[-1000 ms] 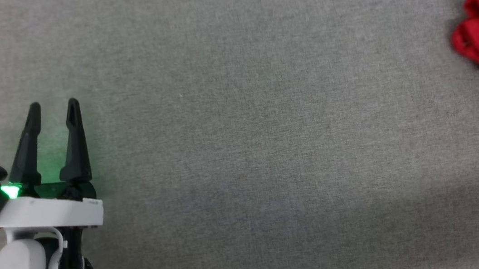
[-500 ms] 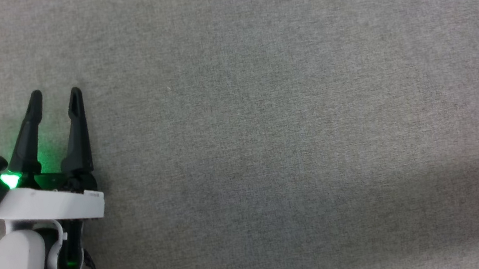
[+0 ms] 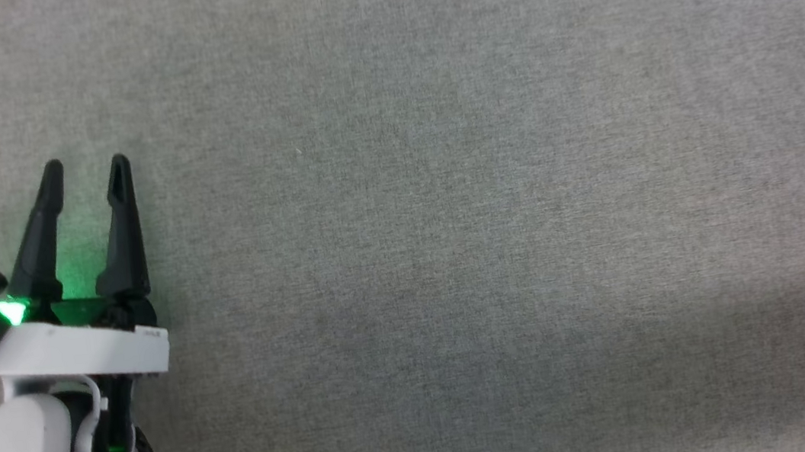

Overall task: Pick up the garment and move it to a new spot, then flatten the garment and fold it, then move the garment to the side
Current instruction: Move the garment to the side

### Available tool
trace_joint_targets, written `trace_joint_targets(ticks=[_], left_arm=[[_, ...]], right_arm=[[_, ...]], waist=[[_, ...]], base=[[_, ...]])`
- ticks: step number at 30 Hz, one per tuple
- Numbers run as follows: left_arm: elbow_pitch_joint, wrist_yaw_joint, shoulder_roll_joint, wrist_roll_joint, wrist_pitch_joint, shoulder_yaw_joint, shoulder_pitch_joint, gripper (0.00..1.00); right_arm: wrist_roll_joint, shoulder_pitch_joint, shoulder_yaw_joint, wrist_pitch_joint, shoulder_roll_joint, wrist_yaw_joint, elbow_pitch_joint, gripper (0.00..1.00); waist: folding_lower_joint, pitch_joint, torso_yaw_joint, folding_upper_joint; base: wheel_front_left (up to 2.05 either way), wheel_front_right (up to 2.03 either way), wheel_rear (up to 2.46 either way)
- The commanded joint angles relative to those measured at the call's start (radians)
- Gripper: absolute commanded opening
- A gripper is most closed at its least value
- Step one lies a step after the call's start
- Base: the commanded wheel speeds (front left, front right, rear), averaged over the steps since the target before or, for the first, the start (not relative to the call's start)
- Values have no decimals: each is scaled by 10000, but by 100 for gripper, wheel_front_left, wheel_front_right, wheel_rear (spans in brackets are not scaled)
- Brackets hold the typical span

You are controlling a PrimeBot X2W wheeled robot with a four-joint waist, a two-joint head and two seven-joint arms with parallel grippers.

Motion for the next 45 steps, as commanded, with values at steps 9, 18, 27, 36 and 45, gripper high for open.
trace_joint_targets(ticks=[9,18,27,36,45], left_arm=[[186,-17,-170,141,16,60,524,100],[365,-18,-299,175,14,278,1348,100],[518,-16,-409,269,14,593,2207,100],[484,51,-487,439,14,865,3191,100],[420,139,-433,337,14,1223,4073,100]], right_arm=[[-133,590,-601,-554,1065,-15,-466,100],[-34,1420,-780,-1789,2582,-15,-987,100],[306,2605,-754,-3310,3547,-14,-1350,100],[427,4120,-579,-4928,4449,-14,-1442,100],[247,5331,-1009,-5917,5224,-14,-1726,100]], waist=[[0,-1249,-109,0],[0,-2669,-197,0],[0,-3943,-75,0],[0,-5134,185,0],[0,-5669,400,0]], base=[[0,0,0],[0,0,0],[0,0,0],[0,0,0],[0,0,0]])
